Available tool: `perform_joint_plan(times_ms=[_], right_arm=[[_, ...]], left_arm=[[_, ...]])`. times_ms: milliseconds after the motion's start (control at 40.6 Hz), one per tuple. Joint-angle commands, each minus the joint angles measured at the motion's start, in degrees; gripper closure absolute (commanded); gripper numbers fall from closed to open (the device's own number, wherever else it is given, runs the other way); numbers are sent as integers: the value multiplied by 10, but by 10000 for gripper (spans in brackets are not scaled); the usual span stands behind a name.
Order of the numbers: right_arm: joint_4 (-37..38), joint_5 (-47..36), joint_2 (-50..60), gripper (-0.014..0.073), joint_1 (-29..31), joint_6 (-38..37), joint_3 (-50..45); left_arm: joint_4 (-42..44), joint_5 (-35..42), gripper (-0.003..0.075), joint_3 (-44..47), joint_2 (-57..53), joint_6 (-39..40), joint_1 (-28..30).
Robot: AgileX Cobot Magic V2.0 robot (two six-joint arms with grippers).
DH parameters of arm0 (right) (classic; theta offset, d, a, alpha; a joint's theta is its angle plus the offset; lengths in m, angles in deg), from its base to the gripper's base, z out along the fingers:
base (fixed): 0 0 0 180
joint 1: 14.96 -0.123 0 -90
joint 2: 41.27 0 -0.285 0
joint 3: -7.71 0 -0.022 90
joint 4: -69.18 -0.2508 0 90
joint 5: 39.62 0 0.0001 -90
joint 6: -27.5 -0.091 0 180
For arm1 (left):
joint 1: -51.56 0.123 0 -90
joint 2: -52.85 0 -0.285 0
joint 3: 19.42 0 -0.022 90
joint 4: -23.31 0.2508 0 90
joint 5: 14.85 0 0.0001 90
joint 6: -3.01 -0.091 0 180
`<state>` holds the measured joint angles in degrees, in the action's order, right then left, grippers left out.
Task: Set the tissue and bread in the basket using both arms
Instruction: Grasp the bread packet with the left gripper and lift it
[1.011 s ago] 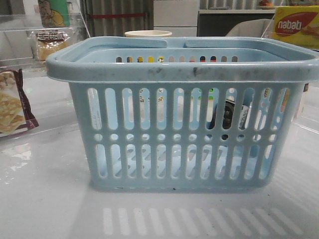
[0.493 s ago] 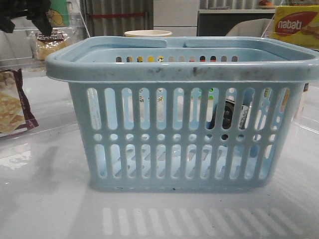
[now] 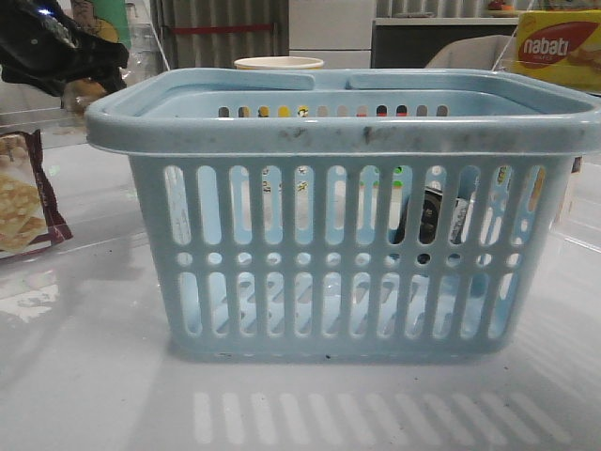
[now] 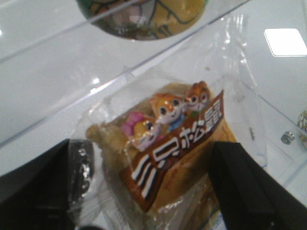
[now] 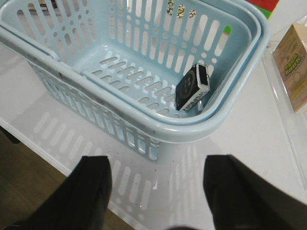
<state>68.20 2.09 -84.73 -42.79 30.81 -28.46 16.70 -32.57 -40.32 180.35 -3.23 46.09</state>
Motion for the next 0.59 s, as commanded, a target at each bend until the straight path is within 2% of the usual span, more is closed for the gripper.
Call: perform_joint_plan(times_ms=[0,148,370,567], right_arm=[[4,-39,1,76,2,1,15],[4,-39,1,76,2,1,15],[4,-39,1,76,2,1,15],[4,-39,1,76,2,1,15]], left_arm=[[-5,49,257,-21,-28,5,1],[-5,48,424,-21,-27,5,1],[-6,-8,612,-21,-70,5,1],[-7,-107,629,-21,-164,5,1]])
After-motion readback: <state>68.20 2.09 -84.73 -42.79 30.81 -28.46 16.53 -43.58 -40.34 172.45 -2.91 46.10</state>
